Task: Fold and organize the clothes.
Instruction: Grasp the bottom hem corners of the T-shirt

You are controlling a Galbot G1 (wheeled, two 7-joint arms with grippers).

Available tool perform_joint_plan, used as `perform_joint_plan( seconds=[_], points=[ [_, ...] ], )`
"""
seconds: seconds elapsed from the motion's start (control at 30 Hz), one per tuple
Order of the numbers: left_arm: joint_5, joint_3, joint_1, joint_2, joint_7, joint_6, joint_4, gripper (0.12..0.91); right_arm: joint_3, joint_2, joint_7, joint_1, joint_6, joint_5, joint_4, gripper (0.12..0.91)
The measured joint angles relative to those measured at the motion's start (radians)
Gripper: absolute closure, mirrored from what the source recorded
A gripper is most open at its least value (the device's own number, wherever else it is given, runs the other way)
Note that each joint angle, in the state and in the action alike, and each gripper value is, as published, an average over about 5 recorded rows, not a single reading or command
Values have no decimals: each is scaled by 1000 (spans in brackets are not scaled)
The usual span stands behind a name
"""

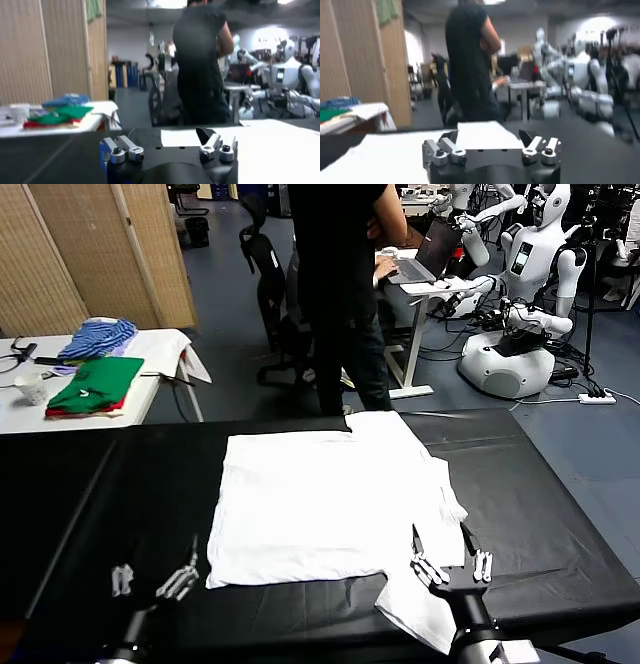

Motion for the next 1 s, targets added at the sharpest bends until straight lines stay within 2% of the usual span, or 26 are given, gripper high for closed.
perform_joint_plan(
  seconds=[0.23, 0.43, 0.63, 1.0],
  points=[
    [1, 24, -11, 10, -14, 92, 31, 123, -11, 9, 75, -24, -67, 73, 12, 118],
    [44, 33, -20, 28, 12, 84, 64, 123, -10, 20, 106, -43, -72, 91, 12, 118],
    [83, 48, -31, 30, 32, 80, 88, 123, -19, 25, 141, -54, -128, 99, 17, 118],
    [10, 61, -30, 29, -17, 169, 86, 123, -25, 27, 157, -61, -210, 114, 19, 118]
  ],
)
